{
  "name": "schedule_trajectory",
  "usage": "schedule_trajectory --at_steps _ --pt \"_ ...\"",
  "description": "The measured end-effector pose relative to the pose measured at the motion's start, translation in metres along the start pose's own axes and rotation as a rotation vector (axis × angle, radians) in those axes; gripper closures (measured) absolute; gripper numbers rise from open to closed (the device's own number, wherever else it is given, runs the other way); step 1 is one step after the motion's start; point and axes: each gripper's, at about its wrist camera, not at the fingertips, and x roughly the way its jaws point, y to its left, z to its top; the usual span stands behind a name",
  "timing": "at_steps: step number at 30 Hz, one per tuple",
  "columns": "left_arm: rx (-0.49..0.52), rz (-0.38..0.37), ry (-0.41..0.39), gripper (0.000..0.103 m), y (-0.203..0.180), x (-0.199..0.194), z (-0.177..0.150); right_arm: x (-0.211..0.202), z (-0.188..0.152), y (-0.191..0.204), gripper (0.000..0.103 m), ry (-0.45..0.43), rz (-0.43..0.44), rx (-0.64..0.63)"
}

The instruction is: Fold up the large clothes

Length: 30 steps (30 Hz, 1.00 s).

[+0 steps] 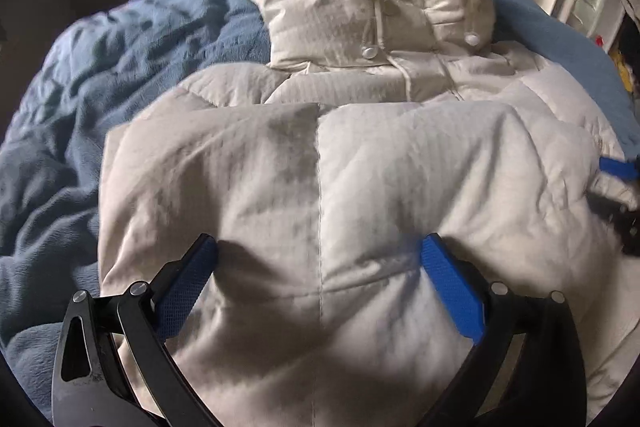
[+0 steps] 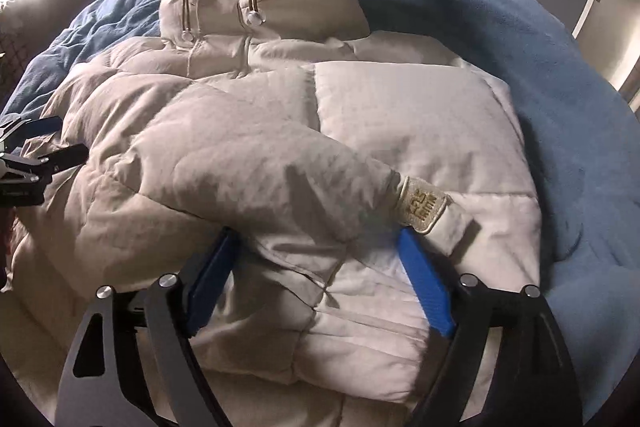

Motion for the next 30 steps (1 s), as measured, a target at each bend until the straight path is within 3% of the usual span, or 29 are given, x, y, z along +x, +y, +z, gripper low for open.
schedule_trajectory --at_steps 2,12,17,20,22,25,28,30 --pt "-0.031 -0.016 0.01 0.005 0.004 0.008 0.002 0.009 0.0 0.003 0.022 0.002 -0.01 -0.013" --pt "0.002 0.007 -0.091 0.005 -0.002 -0.001 -0.01 0.011 -0.006 0.004 0.021 -0.027 -0.015 -0.02" --pt "0.009 0.03 -0.127 0.007 -0.003 -0.024 -0.011 0.001 -0.007 0.001 0.009 -0.037 -0.047 -0.007" --pt "-0.057 0.019 -0.167 0.006 0.004 -0.038 -0.01 -0.001 -0.007 0.004 0.008 -0.017 -0.087 -0.003" --pt "-0.127 0.018 -0.155 0.007 0.012 -0.039 -0.007 0.0 -0.008 0.001 0.008 0.003 -0.072 0.008" --pt "-0.171 -0.077 -0.156 0.007 0.016 -0.043 -0.014 0.004 -0.012 -0.007 0.007 0.004 -0.021 0.044" --pt "-0.18 -0.103 -0.054 0.007 0.013 -0.034 -0.021 0.004 -0.017 -0.007 0.007 -0.005 -0.017 0.051" --pt "-0.159 -0.101 -0.033 0.006 0.009 -0.032 -0.026 0.004 -0.018 -0.006 0.007 -0.003 -0.02 0.047"
